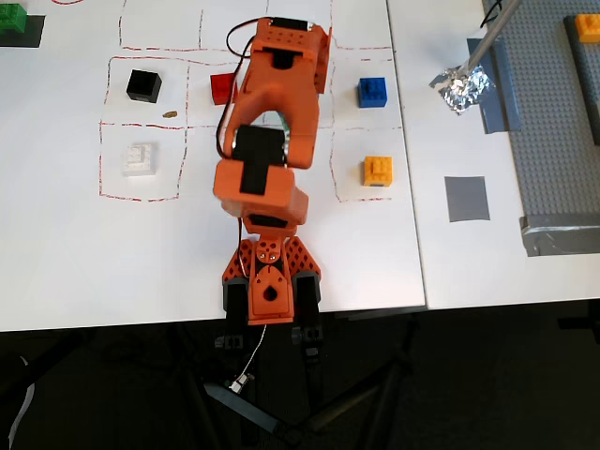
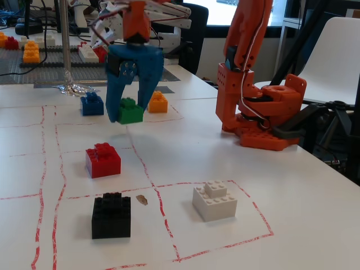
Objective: Grab the block and put it in the grey marker
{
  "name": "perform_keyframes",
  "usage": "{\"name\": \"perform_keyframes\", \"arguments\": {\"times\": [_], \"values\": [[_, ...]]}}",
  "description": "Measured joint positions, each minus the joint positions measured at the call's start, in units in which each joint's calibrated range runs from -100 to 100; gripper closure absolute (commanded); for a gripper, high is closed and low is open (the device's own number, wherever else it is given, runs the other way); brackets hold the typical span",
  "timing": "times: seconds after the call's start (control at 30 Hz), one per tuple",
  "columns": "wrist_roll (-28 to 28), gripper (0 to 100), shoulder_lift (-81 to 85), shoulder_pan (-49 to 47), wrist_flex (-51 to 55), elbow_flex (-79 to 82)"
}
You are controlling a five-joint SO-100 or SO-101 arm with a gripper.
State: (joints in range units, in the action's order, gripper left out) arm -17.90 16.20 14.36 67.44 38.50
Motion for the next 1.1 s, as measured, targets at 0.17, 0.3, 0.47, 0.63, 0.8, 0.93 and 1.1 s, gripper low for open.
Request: {"name": "perform_keyframes", "arguments": {"times": [0.17,0.3,0.47,0.63,0.8,0.93,1.1], "values": [[-2.3,100,7.0,8.5,10.0,0.0],[-5.1,100,7.0,17.5,13.5,-0.3],[-10.5,100,4.4,31.9,13.7,-7.8],[-15.6,100,-4.6,44.6,13.0,-18.1],[-19.1,100,-14.8,55.2,6.6,-26.3],[-21.8,100,-20.6,61.6,2.1,-30.7],[-24.9,100,-24.1,67.7,-3.5,-31.5]]}}
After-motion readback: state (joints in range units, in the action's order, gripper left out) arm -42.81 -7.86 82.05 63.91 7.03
